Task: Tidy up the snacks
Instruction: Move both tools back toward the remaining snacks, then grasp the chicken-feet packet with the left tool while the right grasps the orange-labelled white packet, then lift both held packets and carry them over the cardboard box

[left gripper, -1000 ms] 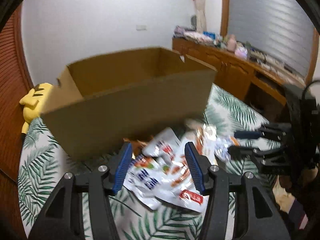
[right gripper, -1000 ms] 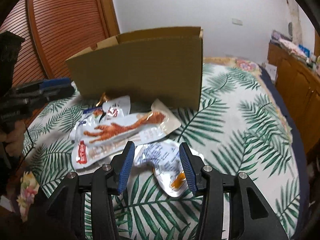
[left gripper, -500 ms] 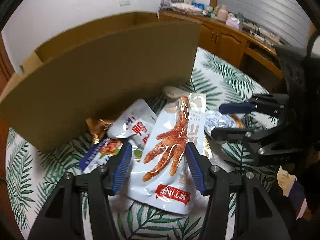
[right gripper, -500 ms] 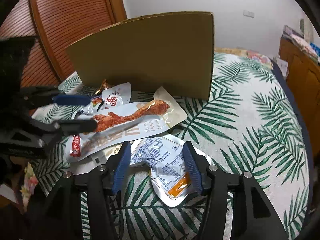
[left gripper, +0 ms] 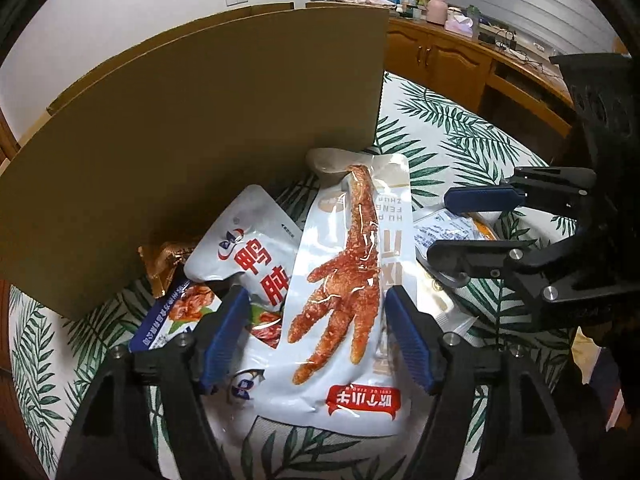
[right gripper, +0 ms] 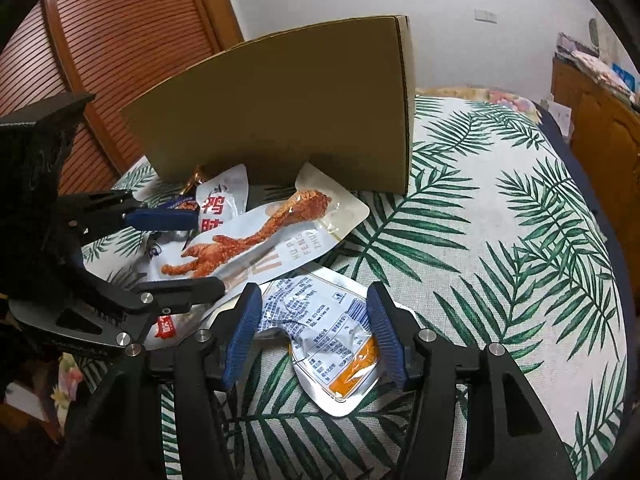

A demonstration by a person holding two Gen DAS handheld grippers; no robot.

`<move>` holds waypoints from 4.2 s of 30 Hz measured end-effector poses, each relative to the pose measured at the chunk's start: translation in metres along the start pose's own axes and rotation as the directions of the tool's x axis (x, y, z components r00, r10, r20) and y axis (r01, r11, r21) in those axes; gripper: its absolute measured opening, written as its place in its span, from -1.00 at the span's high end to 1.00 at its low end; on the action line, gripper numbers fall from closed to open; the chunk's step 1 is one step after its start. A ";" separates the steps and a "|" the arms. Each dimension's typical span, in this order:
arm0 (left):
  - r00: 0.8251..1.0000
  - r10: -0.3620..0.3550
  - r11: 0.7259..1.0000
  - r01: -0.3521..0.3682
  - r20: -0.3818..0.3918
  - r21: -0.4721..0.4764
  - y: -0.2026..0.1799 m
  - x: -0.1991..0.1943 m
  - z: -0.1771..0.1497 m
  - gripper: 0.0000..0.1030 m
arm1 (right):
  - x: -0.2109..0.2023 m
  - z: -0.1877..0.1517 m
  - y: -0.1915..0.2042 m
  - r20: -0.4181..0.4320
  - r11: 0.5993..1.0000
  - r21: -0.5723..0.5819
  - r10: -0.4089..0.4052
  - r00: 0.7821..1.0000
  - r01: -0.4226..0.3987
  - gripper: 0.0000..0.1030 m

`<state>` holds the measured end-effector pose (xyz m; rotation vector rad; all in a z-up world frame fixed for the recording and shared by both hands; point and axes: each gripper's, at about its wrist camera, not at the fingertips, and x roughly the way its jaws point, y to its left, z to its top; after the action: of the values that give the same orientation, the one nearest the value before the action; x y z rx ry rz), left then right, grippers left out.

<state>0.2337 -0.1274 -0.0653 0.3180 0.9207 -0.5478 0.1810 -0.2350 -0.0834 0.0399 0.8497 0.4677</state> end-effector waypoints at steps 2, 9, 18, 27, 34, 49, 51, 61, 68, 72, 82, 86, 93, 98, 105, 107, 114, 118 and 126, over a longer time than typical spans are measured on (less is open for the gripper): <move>1.000 0.008 1.000 -0.008 -0.003 -0.005 0.000 0.000 0.000 -0.41 | 0.000 0.000 0.000 0.000 1.000 -0.001 -0.003 1.000 0.003 -0.09; 1.000 0.000 1.000 -0.001 -0.020 -0.024 0.000 0.002 0.002 -0.42 | 0.000 -0.001 0.000 0.001 1.000 0.001 -0.002 1.000 0.002 -0.09; 0.994 -0.104 0.993 0.104 0.017 -0.052 0.004 -0.011 0.008 -0.19 | 0.000 -0.001 0.000 0.002 1.000 0.003 -0.002 1.000 0.002 -0.09; 0.997 -0.072 0.997 0.071 -0.026 -0.034 -0.001 0.004 0.017 -0.26 | 0.000 -0.001 0.001 0.002 1.000 0.002 -0.002 1.000 0.002 -0.09; 0.991 -0.125 0.991 0.123 -0.038 -0.043 0.007 0.003 0.012 -0.05 | 0.000 -0.001 0.000 0.003 1.000 0.004 -0.003 1.000 0.003 -0.09; 0.990 -0.134 0.990 0.132 -0.032 -0.050 0.018 -0.004 0.000 -0.13 | -0.023 -0.011 0.006 -0.001 0.998 -0.052 -0.048 0.999 0.048 -0.09; 0.990 -0.141 0.989 0.140 -0.027 -0.045 0.018 -0.005 0.000 -0.03 | -0.028 -0.013 0.007 0.002 0.997 -0.057 -0.048 0.999 0.048 -0.09; 0.990 -0.138 0.989 0.138 0.003 -0.059 0.023 -0.016 -0.009 0.14 | -0.037 -0.020 0.010 -0.024 0.991 -0.118 -0.061 0.998 0.058 -0.14; 0.988 -0.143 0.986 0.147 0.051 -0.079 0.025 -0.029 -0.014 0.14 | -0.019 -0.021 0.016 -0.051 0.972 -0.203 -0.130 0.990 0.117 -0.14; 0.987 -0.144 0.985 0.150 0.073 -0.087 0.024 -0.033 -0.014 0.14 | -0.008 -0.019 0.013 -0.065 0.962 -0.236 -0.154 0.986 0.135 -0.15; 0.981 -0.151 0.979 0.165 0.120 -0.117 0.027 -0.041 -0.019 0.14 | 0.006 -0.005 0.014 -0.047 0.953 -0.270 -0.156 0.987 0.138 -0.22; 0.979 -0.149 0.978 0.166 0.136 -0.125 0.027 -0.046 -0.022 0.14 | 0.011 -0.001 0.011 -0.065 0.968 -0.227 -0.129 0.989 0.112 -0.27; 0.976 -0.141 0.976 0.165 0.164 -0.143 0.031 -0.055 -0.026 0.14 | 0.016 0.007 0.009 -0.086 0.975 -0.194 -0.126 0.988 0.107 -0.24; 0.976 -0.132 0.976 0.158 0.176 -0.146 0.034 -0.063 -0.030 0.14 | 0.010 0.005 0.016 -0.061 0.975 -0.200 -0.113 0.992 0.098 0.30; 0.974 -0.125 0.975 0.156 0.190 -0.158 0.038 -0.070 -0.035 0.14 | 0.000 -0.004 0.021 0.008 0.973 -0.178 -0.148 0.989 0.147 0.41; 0.974 -0.124 0.975 0.155 0.192 -0.159 0.040 -0.071 -0.035 0.14 | -0.006 -0.003 0.021 0.028 0.974 -0.167 -0.149 0.988 0.151 0.46; 0.972 -0.124 0.973 0.159 0.202 -0.168 0.042 -0.075 -0.039 0.14 | -0.017 -0.001 0.025 0.062 0.978 -0.152 -0.134 0.989 0.142 0.48; 0.970 -0.123 0.973 0.159 0.207 -0.170 0.043 -0.078 -0.039 0.14 | -0.027 0.000 0.027 0.099 0.981 -0.136 -0.123 0.987 0.136 0.48; 0.959 -0.088 0.970 0.144 0.268 -0.197 0.047 -0.094 -0.038 0.14 | -0.046 0.009 0.035 0.143 0.982 -0.139 -0.105 0.984 0.125 0.48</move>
<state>0.1902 -0.0416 -0.0087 -0.0053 0.7408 -0.5775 0.1484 -0.2212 -0.0370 -0.1128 0.6789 0.4125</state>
